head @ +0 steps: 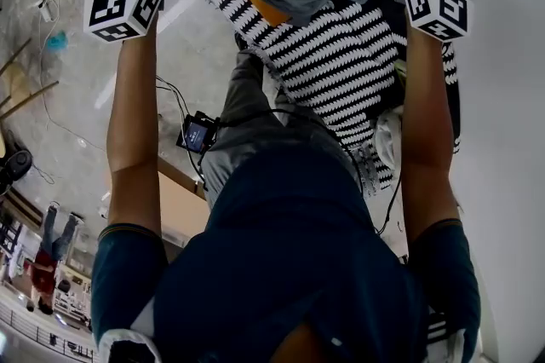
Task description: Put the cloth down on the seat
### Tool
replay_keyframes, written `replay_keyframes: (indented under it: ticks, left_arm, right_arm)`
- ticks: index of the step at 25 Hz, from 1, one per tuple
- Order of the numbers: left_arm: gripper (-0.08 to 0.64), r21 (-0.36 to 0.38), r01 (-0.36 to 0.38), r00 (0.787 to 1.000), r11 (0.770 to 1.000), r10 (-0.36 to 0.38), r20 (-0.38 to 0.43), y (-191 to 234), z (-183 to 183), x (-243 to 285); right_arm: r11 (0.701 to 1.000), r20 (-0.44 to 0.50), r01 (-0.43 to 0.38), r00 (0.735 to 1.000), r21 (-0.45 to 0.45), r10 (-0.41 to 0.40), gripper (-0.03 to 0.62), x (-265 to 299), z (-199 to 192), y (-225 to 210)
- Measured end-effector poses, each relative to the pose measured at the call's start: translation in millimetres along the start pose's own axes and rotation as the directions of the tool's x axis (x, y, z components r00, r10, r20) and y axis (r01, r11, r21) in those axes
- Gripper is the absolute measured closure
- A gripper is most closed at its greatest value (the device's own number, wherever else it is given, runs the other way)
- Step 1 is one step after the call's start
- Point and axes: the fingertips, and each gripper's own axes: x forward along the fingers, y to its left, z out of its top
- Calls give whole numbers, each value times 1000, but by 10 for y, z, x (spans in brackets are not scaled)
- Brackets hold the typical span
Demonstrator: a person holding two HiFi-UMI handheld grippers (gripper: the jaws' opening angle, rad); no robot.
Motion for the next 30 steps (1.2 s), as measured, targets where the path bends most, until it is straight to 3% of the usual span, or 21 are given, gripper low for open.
replay_keyframes:
  ticks: [18,30]
  left_arm:
    - [472,-60,18,984,998,-29,-177,52,-1310,739]
    - [472,-94,23,964,995,-47,-261,129,-2025,1019]
  right_arm:
    - [1000,-194,17,981,-14,-19,569,617,-1465,110]
    - [999,-348,9,937,-42,-23,569,850,-2307,296]
